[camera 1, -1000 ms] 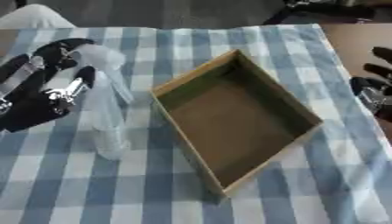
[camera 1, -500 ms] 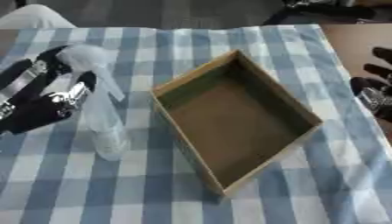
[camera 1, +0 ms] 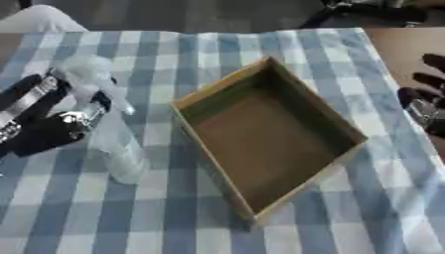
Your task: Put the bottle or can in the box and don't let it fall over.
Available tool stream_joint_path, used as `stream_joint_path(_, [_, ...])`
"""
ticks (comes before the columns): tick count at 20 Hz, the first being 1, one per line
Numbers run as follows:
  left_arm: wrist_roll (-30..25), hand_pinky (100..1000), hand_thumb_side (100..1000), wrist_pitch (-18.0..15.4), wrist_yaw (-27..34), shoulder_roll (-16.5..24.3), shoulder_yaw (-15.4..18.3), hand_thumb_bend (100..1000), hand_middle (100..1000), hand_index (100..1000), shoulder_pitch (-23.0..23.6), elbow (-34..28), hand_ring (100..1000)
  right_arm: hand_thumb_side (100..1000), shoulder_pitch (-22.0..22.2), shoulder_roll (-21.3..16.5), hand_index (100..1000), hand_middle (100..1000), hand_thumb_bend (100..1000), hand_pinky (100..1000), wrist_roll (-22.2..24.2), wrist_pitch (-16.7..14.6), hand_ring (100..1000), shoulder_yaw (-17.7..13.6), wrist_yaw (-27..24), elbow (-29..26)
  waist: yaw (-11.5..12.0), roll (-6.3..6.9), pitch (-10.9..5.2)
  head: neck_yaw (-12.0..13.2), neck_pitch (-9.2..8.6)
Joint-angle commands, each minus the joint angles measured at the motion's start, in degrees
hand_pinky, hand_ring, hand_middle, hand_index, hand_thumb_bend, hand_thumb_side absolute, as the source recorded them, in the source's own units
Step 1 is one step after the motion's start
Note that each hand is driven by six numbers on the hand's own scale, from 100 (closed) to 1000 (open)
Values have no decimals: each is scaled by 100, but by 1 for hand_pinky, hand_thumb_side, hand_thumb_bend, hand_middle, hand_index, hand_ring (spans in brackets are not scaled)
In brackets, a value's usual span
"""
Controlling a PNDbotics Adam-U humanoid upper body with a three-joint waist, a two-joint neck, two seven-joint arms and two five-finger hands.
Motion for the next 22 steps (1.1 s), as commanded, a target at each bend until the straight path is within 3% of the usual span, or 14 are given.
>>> stream_joint_path(1, [-7, 1000, 566, 21, -36, 130, 16, 100, 896, 767, -57, -18, 1000, 100, -48, -115, 901, 1000, 245, 948, 19, -6, 960, -48, -23, -126, 1, -6, -109, 9, -56])
stream_joint_path(11, [50, 1000, 504, 93, 0, 69, -31, 100, 797, 722, -85, 89, 1000, 103, -47, -107, 899, 1000, 240, 948, 33, 20, 960, -42, -33, -126, -4, 7, -104, 13, -65])
stream_joint_path(22, [-90, 1000, 502, 69, 89, -17, -118, 100, 793, 708, -73, 294, 1000, 105, -57, -98, 899, 1000, 239, 948, 40, 23, 960, -45, -32, -126, -22, -5, -91, 9, -79])
